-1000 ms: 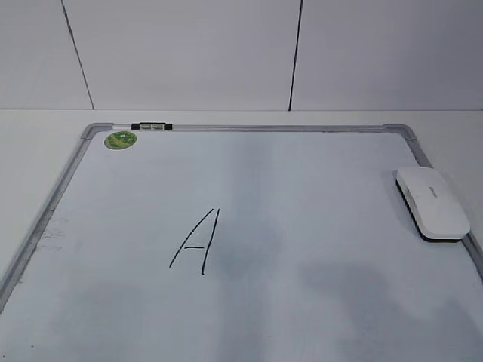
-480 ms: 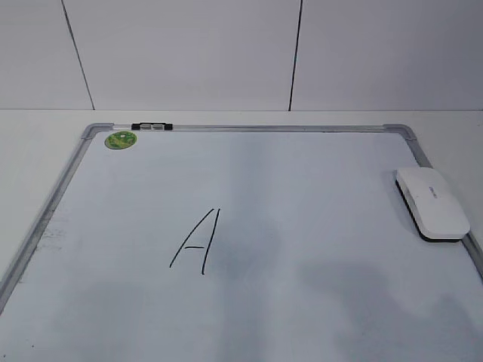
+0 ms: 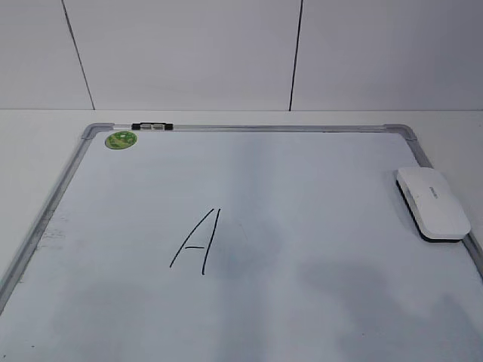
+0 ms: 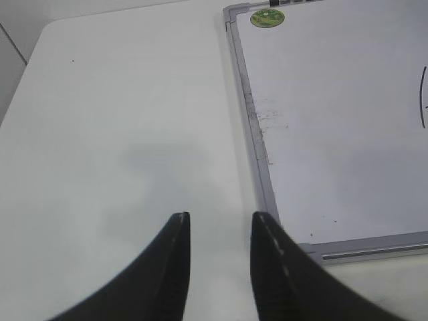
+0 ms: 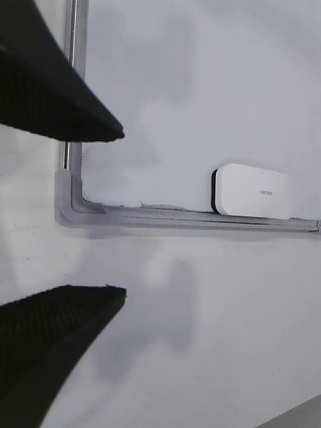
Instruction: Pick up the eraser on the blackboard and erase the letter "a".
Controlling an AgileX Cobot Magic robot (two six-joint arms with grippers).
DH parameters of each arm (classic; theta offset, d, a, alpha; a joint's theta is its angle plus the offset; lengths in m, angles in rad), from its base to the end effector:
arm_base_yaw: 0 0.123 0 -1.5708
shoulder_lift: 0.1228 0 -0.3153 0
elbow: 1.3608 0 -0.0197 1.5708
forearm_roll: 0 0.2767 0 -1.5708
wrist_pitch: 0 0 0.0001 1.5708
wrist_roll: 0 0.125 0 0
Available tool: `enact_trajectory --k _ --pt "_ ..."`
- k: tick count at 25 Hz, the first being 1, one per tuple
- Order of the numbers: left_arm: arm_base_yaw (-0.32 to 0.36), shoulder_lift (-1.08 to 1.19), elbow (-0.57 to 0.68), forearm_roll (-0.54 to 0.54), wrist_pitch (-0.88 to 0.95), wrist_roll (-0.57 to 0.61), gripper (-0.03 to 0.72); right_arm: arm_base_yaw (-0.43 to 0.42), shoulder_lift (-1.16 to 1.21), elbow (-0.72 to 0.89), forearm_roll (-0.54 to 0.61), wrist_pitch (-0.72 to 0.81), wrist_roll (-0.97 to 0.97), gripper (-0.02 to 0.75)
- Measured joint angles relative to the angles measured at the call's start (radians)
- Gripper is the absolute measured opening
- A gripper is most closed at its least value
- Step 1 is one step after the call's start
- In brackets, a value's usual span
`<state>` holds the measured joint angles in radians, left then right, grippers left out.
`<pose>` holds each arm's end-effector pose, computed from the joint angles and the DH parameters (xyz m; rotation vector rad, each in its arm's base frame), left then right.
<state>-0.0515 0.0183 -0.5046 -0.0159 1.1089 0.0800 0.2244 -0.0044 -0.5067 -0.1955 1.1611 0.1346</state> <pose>0.0169 -0.0027 0.2702 0.1394 2.1015 -0.0022 0.0136 -0.0197 0.2674 -0.0727 2.1155 -0.0238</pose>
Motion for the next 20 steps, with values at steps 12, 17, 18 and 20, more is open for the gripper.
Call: enact_trajectory --k 12,17,18,20 --pt "0.000 -0.008 0.001 0.000 -0.002 0.000 0.235 0.000 -0.014 0.002 -0.002 -0.002 0.000 0.540" --pt "0.000 -0.008 0.001 0.000 -0.002 0.000 0.235 -0.023 -0.014 0.002 -0.003 -0.002 0.000 0.540" --pt "0.000 -0.008 0.001 0.000 -0.002 0.000 0.235 -0.038 -0.014 0.002 -0.003 -0.002 0.000 0.540" --pt "0.000 -0.008 0.001 0.000 -0.002 0.000 0.235 -0.069 -0.014 0.002 -0.003 -0.002 0.000 0.540"
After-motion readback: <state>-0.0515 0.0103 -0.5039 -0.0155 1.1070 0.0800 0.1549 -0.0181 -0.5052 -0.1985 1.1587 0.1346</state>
